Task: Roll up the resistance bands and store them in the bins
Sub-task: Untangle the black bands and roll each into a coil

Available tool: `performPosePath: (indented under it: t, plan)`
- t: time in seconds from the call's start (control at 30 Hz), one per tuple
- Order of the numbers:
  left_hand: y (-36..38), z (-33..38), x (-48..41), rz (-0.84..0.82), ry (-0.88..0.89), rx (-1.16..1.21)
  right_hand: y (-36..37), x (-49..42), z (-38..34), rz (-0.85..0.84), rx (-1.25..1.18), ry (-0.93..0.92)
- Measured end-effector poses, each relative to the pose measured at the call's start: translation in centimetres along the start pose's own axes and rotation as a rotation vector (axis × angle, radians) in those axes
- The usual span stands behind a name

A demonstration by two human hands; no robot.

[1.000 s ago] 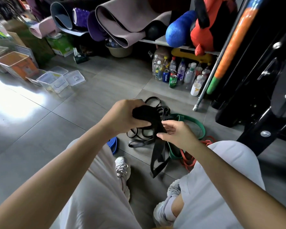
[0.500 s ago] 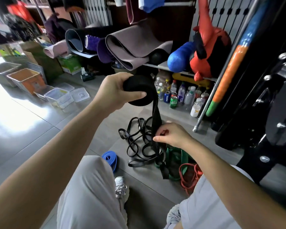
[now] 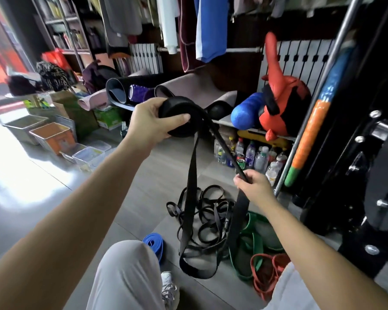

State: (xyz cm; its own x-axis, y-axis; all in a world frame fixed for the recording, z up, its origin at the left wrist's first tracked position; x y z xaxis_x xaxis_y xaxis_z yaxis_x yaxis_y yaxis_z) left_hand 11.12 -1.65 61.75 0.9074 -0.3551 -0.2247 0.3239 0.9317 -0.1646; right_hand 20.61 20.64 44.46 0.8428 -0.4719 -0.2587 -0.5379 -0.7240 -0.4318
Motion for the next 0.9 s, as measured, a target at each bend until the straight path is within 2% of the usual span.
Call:
performPosePath:
  t: [0.13, 0.2, 0.33, 0.43, 0.6, 0.77, 0.9]
  plan:
    - [0.2, -0.8, 0.5, 0.011, -0.021, 0.016, 0.0, 0.7, 3.5, -0.187, 0.479, 0.067]
    - [0.4, -1.4, 1.0, 0.000, -0.014, 0.007, 0.2, 1.6, 5.1, -0.243, 0.613, 0.093]
    - [-0.5, -2.0, 1.6, 0.066, -0.023, 0.031, -0.2, 3.1, 6.8, -0.300, 0.667, 0.159]
    - [-2.2, -1.8, 1.4, 0.148, -0.012, 0.085, -1.5, 4.3, 8.1, -0.255, 0.709, 0.213]
    - [-4.5, -2.3, 0.1, 0.215, -0.019, 0.139, -2.8, 6.6, 11.8, -0.193, 0.626, 0.383]
    - [-5.5, -2.8, -0.7, 0.342, -0.080, 0.200, -1.9, 10.1, 15.4, -0.367, 0.628, 0.494]
    - [-7.1, -2.3, -1.3, 0.391, -0.099, 0.212, -2.0, 11.9, 16.1, -0.376, 0.617, 0.528]
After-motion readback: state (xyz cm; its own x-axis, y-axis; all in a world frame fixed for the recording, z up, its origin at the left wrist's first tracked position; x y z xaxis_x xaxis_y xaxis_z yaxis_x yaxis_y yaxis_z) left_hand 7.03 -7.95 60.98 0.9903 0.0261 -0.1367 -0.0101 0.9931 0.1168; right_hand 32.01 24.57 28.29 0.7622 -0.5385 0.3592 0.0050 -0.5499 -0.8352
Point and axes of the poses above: each hand's wrist, its own x-axis away from the middle knuckle, its own y-axis out of the palm, z = x × y, the point moved 3 cm from there along -x, towards the middle knuckle, and after that the axes turned 8 degrees about -y, right-handed, at the moved point
